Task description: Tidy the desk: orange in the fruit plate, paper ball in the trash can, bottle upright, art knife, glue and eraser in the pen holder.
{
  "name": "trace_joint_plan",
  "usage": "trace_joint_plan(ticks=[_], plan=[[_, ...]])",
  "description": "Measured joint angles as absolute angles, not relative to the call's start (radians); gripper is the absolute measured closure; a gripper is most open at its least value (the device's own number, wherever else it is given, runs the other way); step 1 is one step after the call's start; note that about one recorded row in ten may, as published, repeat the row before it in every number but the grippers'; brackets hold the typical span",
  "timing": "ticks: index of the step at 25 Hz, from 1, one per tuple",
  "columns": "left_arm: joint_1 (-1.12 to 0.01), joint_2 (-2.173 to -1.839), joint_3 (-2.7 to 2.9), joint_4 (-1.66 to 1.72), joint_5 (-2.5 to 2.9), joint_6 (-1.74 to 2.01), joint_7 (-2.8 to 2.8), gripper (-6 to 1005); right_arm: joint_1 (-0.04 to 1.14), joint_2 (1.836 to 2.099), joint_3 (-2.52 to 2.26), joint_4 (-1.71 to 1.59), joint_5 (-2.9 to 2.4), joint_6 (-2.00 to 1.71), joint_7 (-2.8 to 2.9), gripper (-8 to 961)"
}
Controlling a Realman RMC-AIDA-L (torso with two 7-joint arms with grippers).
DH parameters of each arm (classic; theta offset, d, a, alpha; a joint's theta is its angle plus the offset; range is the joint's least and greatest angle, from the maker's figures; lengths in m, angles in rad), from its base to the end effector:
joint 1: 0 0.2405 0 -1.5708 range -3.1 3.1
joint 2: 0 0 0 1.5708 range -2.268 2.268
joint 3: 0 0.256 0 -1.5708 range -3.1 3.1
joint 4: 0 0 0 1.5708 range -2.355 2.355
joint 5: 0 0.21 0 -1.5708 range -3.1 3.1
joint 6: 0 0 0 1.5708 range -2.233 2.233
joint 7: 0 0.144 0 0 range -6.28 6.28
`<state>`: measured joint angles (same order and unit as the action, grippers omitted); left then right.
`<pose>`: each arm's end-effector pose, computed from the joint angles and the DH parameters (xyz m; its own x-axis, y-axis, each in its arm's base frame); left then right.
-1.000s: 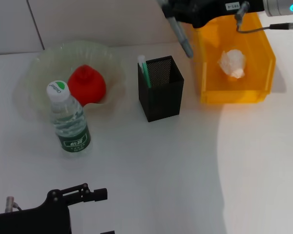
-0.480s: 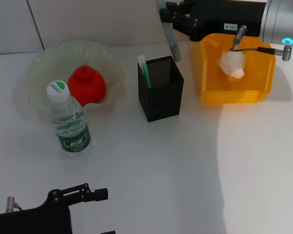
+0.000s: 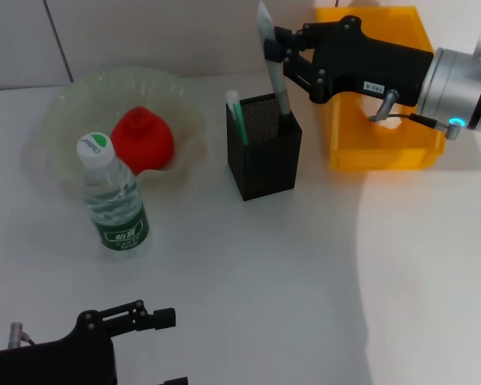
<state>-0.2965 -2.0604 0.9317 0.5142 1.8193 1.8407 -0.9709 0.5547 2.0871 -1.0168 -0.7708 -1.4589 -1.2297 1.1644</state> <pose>-0.2862 0.2172 -0.0246 0.7623 0.1898 0.6187 0.2191 -0.9753 0.0292 0.1895 0.3917 0.0154 0.7858 0.0630 -0.6153 -0.3006 -0.8306 -0.4688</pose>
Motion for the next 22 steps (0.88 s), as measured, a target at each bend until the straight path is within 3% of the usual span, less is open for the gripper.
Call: trace_joint_plan(ticks=[22], plan=[[-0.287,-2.062,0.914,0.506,1.808,1.828,-0.989,216,0.540,2.090,-1.079,-0.497,-1.201,-1.247,0.738,829]])
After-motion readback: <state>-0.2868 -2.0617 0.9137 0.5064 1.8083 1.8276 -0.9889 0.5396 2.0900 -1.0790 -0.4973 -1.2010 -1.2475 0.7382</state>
